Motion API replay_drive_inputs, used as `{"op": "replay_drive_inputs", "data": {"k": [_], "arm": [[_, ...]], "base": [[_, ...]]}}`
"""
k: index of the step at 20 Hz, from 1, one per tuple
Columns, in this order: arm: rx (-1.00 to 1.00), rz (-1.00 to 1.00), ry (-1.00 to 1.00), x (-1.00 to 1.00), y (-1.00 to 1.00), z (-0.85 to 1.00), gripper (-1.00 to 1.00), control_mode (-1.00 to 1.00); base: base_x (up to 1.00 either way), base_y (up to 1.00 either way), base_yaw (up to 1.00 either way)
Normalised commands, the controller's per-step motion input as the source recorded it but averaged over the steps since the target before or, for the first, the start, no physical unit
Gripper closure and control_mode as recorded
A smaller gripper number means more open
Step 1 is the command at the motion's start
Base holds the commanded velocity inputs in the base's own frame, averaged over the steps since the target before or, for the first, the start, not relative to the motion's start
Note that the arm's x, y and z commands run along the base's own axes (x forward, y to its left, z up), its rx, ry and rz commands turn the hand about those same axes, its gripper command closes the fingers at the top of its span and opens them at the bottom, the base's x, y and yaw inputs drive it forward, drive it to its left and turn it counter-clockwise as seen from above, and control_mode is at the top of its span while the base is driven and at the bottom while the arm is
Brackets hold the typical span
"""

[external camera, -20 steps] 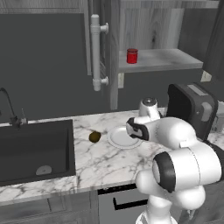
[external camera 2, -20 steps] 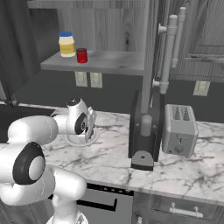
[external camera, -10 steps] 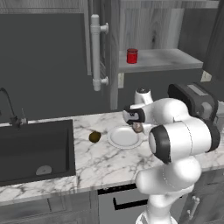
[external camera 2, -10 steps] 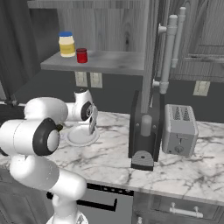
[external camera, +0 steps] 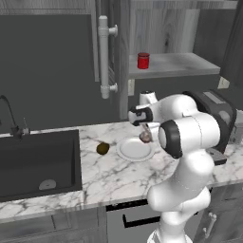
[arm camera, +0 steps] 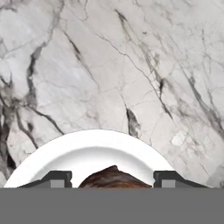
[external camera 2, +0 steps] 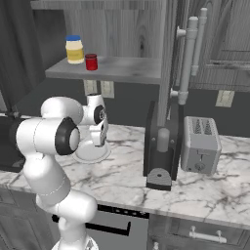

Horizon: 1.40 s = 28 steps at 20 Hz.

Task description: Pick the avocado and bread from the counter and place them on the plate. Then pick the jam from the cabinet and place it next to the plate. Lastly close the cabinet door.

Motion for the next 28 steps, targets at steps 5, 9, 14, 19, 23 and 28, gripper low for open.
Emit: {"op": "replay_drive_inputs", "data": {"k": [5, 9, 14, 19, 23, 28], "arm": [[0.0, 0.0, 0.13, 0.0, 0.03, -0.37, 1.0, -1.0], [0.0, 0.0, 0.08, 0.0, 0.0, -0.35, 1.0, -1.0], [0.0, 0.0, 0.02, 0.0, 0.0, -0.13, 1.0, -1.0], [0.0, 0.0, 0.0, 0.0, 0.09, 0.0, 1.0, -1.0], [0.0, 0.0, 0.0, 0.0, 0.19, -0.03, 1.0, -1.0], [0.0, -0.02, 0.0, -0.06, 0.19, -0.17, 1.0, -1.0]], "base": [[0.0, 0.0, 0.0], [0.0, 0.0, 0.0], [0.0, 0.0, 0.0], [0.0, 0.0, 0.0], [0.0, 0.0, 0.0], [0.0, 0.0, 0.0]]}}
